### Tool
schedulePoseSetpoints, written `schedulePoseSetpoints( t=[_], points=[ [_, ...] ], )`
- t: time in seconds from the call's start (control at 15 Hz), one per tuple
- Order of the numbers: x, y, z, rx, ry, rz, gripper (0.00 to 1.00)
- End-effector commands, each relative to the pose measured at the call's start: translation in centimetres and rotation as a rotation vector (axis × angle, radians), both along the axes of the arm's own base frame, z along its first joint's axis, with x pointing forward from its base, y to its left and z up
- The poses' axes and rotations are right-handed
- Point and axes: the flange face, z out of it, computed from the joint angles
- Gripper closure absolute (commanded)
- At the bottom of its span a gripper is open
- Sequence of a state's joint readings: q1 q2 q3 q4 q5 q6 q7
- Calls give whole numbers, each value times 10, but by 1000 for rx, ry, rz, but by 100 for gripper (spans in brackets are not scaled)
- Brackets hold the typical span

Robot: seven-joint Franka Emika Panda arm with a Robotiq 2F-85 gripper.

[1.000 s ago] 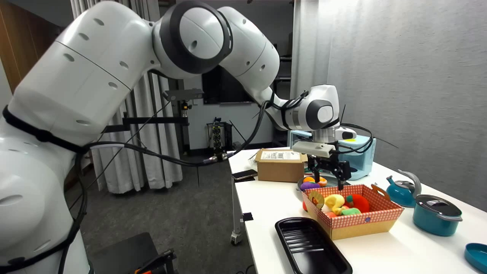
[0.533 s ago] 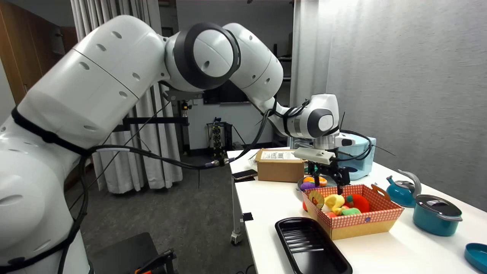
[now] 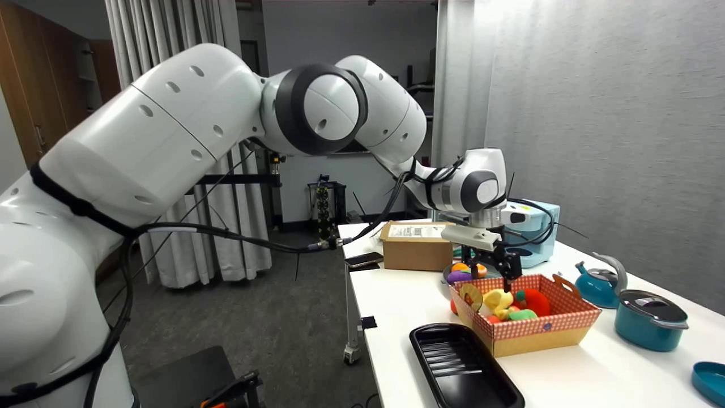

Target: Move the banana and the pear plush toys from the box to the plate then move the box to the right

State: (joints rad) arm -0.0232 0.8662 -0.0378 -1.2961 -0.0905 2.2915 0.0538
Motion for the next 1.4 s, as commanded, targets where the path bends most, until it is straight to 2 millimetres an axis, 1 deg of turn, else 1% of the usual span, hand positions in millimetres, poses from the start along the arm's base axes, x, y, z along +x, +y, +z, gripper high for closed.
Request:
schedulePoseSetpoints(
  t=[0.0, 0.2, 0.4, 0.93, 1.13, 1.33],
  points=[
    [13, 0, 11, 22, -35, 17, 3],
    [16, 6, 29, 25, -62, 30, 3],
    [18, 2, 37, 36, -82, 3, 5],
    [8, -38, 31, 19, -76, -96, 6],
    [7, -44, 26, 19, -69, -109, 6],
    [6, -42, 20, 28, -58, -116, 7]
  ],
)
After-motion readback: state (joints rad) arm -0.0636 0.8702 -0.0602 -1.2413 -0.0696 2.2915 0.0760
